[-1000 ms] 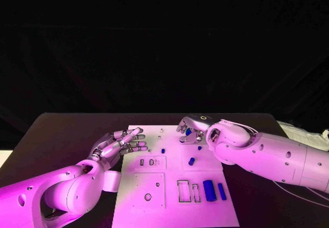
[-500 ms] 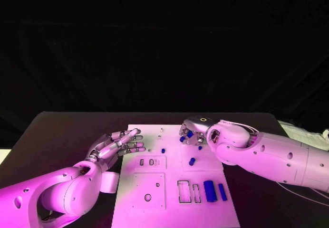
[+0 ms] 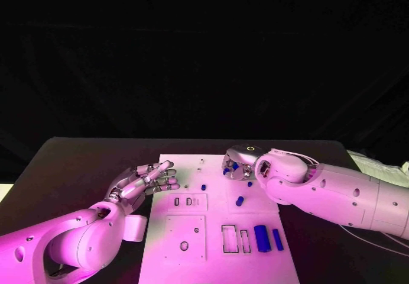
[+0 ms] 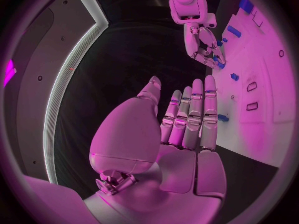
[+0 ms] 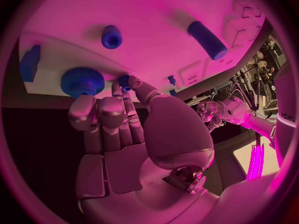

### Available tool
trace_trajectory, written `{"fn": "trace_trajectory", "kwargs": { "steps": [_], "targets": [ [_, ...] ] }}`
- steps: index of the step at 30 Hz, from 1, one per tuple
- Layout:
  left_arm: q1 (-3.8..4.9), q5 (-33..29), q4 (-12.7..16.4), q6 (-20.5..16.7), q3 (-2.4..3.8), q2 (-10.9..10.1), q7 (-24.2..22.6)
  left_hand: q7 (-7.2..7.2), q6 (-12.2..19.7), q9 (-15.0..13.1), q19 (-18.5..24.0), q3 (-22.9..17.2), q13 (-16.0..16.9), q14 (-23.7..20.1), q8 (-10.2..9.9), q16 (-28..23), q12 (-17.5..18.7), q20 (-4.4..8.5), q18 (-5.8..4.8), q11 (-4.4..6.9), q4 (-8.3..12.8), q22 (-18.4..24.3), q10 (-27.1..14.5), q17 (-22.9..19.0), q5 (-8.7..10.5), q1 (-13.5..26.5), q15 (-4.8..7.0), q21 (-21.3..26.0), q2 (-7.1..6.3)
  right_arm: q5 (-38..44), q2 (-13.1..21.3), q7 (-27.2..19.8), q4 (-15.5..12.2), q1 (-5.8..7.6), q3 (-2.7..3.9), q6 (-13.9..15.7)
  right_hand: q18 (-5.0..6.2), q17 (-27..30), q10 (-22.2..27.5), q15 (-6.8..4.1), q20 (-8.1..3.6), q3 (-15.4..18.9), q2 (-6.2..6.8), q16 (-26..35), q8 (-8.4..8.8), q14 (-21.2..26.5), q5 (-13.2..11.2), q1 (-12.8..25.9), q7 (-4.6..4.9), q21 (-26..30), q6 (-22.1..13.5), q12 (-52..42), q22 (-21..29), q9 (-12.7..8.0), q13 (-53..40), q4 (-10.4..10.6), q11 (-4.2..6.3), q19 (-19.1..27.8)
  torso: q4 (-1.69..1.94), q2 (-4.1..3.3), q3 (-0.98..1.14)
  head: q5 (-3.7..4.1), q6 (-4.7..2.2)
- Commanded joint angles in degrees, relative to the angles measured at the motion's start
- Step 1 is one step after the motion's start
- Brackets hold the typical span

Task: Assemble the parts on the task board

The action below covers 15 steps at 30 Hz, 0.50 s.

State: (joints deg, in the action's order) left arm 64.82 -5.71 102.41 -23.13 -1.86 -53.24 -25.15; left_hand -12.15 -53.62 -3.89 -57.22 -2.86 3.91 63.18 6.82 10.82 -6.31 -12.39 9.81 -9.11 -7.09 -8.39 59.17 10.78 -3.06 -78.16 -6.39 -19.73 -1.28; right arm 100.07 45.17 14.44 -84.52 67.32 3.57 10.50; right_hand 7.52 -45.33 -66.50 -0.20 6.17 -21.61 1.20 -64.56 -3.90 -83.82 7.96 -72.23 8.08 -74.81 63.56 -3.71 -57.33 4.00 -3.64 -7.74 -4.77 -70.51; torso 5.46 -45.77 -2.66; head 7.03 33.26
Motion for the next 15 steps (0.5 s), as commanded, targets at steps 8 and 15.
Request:
{"fn": "trace_trajectory", "kwargs": {
  "steps": [8,15],
  "targets": [
    [0.12,-0.1,0.0,1.2,0.05,-0.2,0.3,-0.04,-0.3,0.1,0.4,-0.1,-0.1,-0.1,-0.2,-0.2,0.4,-0.11,0.54,-0.3,0.4,0.1,-0.2,0.1,-0.01,0.0,-0.18,0.4,0.59,-0.9,-0.2,-1.3,0.0,-0.18,0.03,3.3,-1.58,-2.5,-2.6,-0.3,-0.32,-2.7,-0.51,-2.5,-0.57,-1.1,-0.3,-0.8,-0.38,-2.0,2.3,-0.4,-2.9,0.4,-0.2,0.7,0.51,-1.7,0.59,-0.27,-0.32,0.34,0.21],
    [0.13,-0.2,-0.1,1.4,0.06,-0.3,0.5,-0.06,-0.4,0.1,0.3,-0.1,-0.1,0.1,-0.3,-0.2,0.4,-0.11,0.56,-0.29,0.4,0.1,-0.2,0.2,0.0,0.1,-0.16,0.4,0.66,-1.2,-0.3,-1.3,-2.0,-0.41,1.53,9.0,-1.89,-3.1,-3.4,-0.35,-0.51,-4.6,0.54,-3.4,-0.4,-1.0,1.9,-1.3,-0.29,-3.1,2.9,0.0,-4.6,0.6,-0.1,0.7,0.58,-2.4,0.89,-0.39,-0.41,0.39,-0.16]
  ]
}}
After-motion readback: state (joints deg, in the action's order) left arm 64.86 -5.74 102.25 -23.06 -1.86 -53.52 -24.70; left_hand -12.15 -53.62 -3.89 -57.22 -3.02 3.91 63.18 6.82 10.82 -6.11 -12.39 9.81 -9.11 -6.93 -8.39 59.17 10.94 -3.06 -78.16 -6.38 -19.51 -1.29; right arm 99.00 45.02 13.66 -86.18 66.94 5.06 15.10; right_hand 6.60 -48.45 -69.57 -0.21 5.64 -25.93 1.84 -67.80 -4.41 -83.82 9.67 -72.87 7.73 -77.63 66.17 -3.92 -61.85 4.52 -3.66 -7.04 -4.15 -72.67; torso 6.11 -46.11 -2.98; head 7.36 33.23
